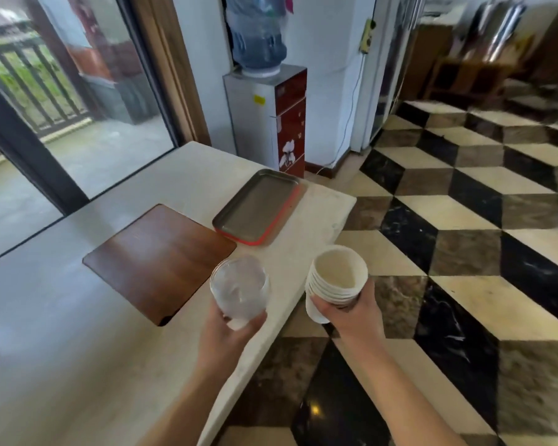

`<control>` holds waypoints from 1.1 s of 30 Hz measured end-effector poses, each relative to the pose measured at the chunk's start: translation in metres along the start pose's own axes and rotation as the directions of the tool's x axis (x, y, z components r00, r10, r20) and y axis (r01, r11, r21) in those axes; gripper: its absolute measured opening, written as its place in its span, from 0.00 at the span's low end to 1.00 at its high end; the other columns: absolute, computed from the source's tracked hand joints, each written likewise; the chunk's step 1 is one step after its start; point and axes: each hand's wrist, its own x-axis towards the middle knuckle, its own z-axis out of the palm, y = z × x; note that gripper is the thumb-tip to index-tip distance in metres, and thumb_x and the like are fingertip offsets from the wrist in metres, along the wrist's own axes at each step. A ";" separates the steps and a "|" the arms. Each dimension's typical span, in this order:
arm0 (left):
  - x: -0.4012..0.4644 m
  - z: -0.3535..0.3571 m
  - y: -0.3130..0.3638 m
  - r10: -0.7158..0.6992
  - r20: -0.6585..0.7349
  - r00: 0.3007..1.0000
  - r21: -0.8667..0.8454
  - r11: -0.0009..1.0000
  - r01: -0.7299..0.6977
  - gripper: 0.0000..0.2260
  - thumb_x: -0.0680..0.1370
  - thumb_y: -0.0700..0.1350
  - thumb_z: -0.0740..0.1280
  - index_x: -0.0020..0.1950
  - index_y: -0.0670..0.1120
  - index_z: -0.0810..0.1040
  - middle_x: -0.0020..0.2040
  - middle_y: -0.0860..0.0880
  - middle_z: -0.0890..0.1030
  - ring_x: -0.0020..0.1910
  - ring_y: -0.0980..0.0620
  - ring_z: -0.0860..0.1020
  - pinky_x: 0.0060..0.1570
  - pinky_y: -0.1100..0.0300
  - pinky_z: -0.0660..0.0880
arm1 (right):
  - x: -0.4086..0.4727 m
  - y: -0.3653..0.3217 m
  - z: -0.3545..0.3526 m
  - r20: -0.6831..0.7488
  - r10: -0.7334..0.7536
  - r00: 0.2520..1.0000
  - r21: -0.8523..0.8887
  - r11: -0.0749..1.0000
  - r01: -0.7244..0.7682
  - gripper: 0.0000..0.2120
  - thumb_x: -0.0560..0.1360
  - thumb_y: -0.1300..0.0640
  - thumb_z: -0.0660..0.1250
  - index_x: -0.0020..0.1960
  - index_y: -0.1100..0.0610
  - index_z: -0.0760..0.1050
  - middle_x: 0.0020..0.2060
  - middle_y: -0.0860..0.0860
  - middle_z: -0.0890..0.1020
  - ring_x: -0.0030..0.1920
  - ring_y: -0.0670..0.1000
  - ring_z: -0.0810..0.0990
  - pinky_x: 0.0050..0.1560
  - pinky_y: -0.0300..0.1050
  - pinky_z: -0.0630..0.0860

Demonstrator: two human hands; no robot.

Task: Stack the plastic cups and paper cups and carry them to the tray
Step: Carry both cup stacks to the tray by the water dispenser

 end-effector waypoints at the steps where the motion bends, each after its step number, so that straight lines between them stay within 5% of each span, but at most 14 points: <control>1: 0.005 0.009 0.005 -0.001 0.006 1.000 0.002 1.000 0.001 0.32 0.64 0.60 0.81 0.65 0.55 0.76 0.56 0.56 0.84 0.54 0.54 0.81 0.48 0.62 0.75 | 0.008 0.000 -0.007 -0.017 -0.003 1.000 -0.003 1.000 0.003 0.44 0.55 0.33 0.78 0.65 0.33 0.59 0.53 0.31 0.74 0.51 0.33 0.75 0.47 0.31 0.68; 5: 0.036 0.043 0.024 0.027 0.052 0.998 0.018 0.999 -0.028 0.32 0.65 0.59 0.81 0.66 0.56 0.74 0.58 0.56 0.83 0.56 0.52 0.81 0.52 0.58 0.78 | 0.047 0.006 -0.025 -0.079 -0.005 0.997 0.013 1.000 0.006 0.47 0.53 0.27 0.74 0.66 0.37 0.59 0.54 0.30 0.72 0.52 0.37 0.74 0.48 0.31 0.67; 10: 0.088 0.078 0.029 0.011 0.091 0.996 -0.015 1.000 -0.010 0.32 0.66 0.60 0.80 0.67 0.59 0.73 0.60 0.57 0.82 0.58 0.52 0.80 0.54 0.55 0.79 | 0.101 0.013 -0.024 -0.051 0.005 0.999 0.021 1.000 -0.004 0.42 0.58 0.36 0.79 0.62 0.29 0.56 0.52 0.26 0.72 0.51 0.22 0.70 0.42 0.25 0.67; 17: 0.182 0.105 0.018 0.007 0.033 0.999 -0.133 0.991 -0.002 0.32 0.67 0.58 0.79 0.68 0.56 0.73 0.59 0.55 0.81 0.58 0.51 0.80 0.53 0.53 0.78 | 0.219 0.003 0.012 0.067 -0.010 0.998 -0.028 1.000 0.012 0.40 0.61 0.44 0.82 0.64 0.33 0.60 0.57 0.33 0.73 0.55 0.35 0.75 0.57 0.39 0.72; 19: 0.206 0.103 0.015 -0.031 -0.031 0.999 -0.163 0.986 0.026 0.31 0.67 0.56 0.80 0.67 0.55 0.74 0.58 0.52 0.82 0.57 0.50 0.81 0.53 0.50 0.79 | 0.252 -0.005 0.028 0.106 -0.066 0.992 -0.060 0.996 0.072 0.40 0.61 0.44 0.81 0.64 0.33 0.61 0.59 0.36 0.74 0.58 0.36 0.75 0.57 0.38 0.73; 22: 0.229 0.098 0.012 -0.093 -0.152 0.984 -0.174 0.983 0.065 0.30 0.64 0.59 0.80 0.62 0.58 0.75 0.54 0.57 0.84 0.53 0.57 0.81 0.47 0.61 0.76 | 0.288 -0.018 0.055 0.177 -0.118 0.977 -0.086 0.987 0.135 0.43 0.63 0.47 0.82 0.70 0.43 0.61 0.62 0.44 0.74 0.63 0.48 0.74 0.62 0.50 0.76; 24: 0.242 0.094 0.009 -0.145 -0.215 0.966 -0.197 0.975 0.103 0.30 0.62 0.59 0.80 0.61 0.59 0.76 0.53 0.58 0.84 0.52 0.59 0.82 0.46 0.63 0.74 | 0.309 -0.025 0.074 0.228 -0.145 0.963 -0.060 0.985 0.162 0.44 0.63 0.47 0.81 0.69 0.40 0.58 0.62 0.44 0.73 0.64 0.48 0.74 0.64 0.49 0.74; 29: 0.268 0.095 -0.001 -0.256 -0.312 0.915 -0.230 0.955 0.189 0.36 0.61 0.56 0.82 0.66 0.59 0.73 0.56 0.56 0.84 0.55 0.54 0.82 0.55 0.50 0.78 | 0.362 -0.029 0.114 0.352 -0.182 0.918 0.006 0.981 0.193 0.41 0.61 0.41 0.80 0.65 0.30 0.58 0.59 0.36 0.73 0.59 0.37 0.74 0.58 0.34 0.72; 33: 0.288 0.110 -0.004 -0.342 -0.423 0.839 -0.252 0.934 0.254 0.38 0.59 0.60 0.82 0.67 0.60 0.73 0.56 0.54 0.84 0.55 0.53 0.82 0.57 0.45 0.79 | 0.412 -0.027 0.148 0.416 -0.237 0.878 0.047 0.970 0.239 0.41 0.60 0.45 0.82 0.65 0.36 0.62 0.60 0.44 0.76 0.60 0.44 0.75 0.62 0.45 0.74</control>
